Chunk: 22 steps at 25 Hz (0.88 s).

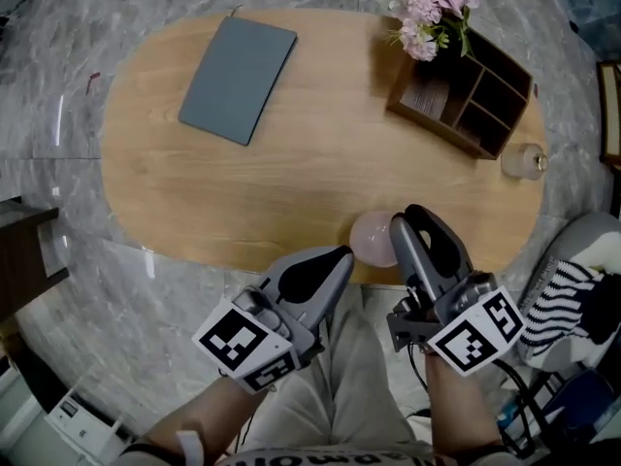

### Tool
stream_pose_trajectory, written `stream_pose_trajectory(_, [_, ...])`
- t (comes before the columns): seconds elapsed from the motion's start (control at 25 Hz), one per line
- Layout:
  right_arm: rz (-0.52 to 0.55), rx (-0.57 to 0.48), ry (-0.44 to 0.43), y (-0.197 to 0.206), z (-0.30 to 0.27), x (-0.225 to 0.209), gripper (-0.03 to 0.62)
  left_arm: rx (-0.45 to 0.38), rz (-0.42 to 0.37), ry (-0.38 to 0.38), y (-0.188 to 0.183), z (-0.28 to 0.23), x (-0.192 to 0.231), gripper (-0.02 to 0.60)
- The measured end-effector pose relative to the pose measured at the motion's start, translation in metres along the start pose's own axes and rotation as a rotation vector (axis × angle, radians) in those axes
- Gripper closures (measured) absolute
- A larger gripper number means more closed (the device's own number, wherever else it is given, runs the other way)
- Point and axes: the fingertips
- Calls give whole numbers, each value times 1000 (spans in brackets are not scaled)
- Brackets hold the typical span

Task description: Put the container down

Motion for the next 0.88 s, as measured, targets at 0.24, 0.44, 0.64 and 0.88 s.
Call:
stream_pose_trajectory(0.24, [-20, 3, 32, 23, -3, -26, 482, 40, 34, -6, 30, -10, 14, 566])
stream_pose_trajectory(0.44, [-1, 3, 51, 32, -2, -38, 481, 61, 30, -17, 45, -12, 21, 566])
stream_pose_trajectory(0.64, [62, 15, 56, 38, 0, -45, 481, 69, 27, -23, 56, -17, 23, 566])
stream_pose_trajectory(0.88, [104, -1, 49, 39, 2, -42, 480, 86, 30, -6, 67, -19, 17, 566])
Point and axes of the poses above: the fingertips, and each gripper's own axes: z backward along the fingers, x to its left, y out of its underside, and after that the axes turned 6 degrees about -x, right-handed
